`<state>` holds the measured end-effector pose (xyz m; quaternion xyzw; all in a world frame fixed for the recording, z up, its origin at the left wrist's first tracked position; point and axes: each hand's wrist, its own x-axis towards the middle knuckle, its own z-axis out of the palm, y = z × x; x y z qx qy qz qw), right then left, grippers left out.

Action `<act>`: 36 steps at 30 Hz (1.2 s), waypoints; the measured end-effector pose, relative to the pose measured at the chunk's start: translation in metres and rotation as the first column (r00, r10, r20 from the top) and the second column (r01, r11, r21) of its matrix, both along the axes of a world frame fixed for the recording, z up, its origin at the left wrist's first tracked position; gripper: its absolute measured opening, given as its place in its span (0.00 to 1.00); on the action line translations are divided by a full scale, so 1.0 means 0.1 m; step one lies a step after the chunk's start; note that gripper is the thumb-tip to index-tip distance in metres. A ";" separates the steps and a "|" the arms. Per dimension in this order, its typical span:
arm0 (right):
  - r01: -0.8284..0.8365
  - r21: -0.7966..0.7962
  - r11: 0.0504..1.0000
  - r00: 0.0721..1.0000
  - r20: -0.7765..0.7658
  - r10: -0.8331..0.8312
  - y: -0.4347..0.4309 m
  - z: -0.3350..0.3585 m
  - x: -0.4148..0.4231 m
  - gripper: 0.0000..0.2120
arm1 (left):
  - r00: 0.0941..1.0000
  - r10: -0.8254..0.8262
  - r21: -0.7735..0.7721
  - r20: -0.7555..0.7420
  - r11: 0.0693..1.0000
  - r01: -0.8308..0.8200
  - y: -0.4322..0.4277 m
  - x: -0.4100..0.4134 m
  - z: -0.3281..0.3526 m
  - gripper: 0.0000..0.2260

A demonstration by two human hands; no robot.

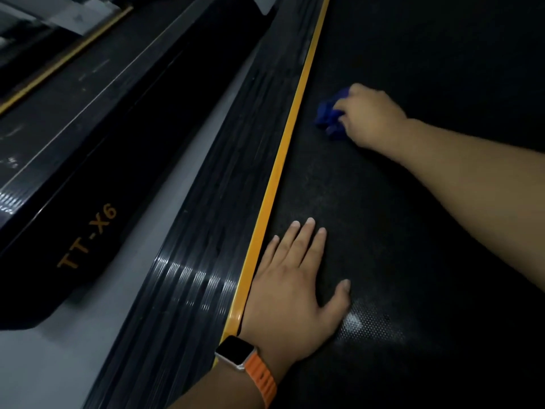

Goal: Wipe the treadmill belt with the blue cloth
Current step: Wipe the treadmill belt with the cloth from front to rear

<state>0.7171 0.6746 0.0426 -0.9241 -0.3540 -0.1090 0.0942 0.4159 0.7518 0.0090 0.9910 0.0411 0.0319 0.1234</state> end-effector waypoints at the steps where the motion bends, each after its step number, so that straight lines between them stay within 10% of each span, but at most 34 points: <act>1: 0.085 0.041 0.995 0.996 -0.013 -0.085 0.02 -0.01 0.04 0.11 | 1.000 0.001 0.000 0.003 1.000 -0.001 0.00 0.00 0.01 0.35; 9: -0.502 0.011 0.865 0.857 -0.131 0.499 -0.10 -0.07 -1.26 0.13 | 1.000 0.007 0.013 -0.006 1.000 -0.007 -0.01 -0.01 -0.02 0.34; 15: 0.030 0.122 0.992 0.998 -0.055 -0.023 -0.13 -0.10 -0.45 0.14 | 1.000 0.004 0.006 0.022 1.000 -0.004 0.00 0.02 0.01 0.35; 21: -0.423 0.074 0.903 0.889 -0.159 0.430 -0.38 -0.08 -1.14 0.15 | 1.000 0.007 0.025 -0.004 1.000 -0.007 0.00 -0.01 -0.02 0.35; 27: 0.081 0.092 0.992 0.996 -0.035 -0.078 -0.28 -0.09 -0.43 0.13 | 1.000 0.007 0.016 0.022 1.000 -0.007 -0.01 0.00 -0.02 0.35; 33: -0.444 0.104 0.890 0.880 -0.140 0.455 -0.45 -0.11 -1.35 0.12 | 1.000 0.001 0.019 0.017 1.000 -0.002 0.00 -0.01 -0.04 0.35; 36: -0.330 -0.054 0.943 0.944 -0.042 0.328 -0.56 0.01 -0.73 0.15 | 1.000 -0.001 0.004 0.016 1.000 0.001 0.02 0.01 -0.04 0.35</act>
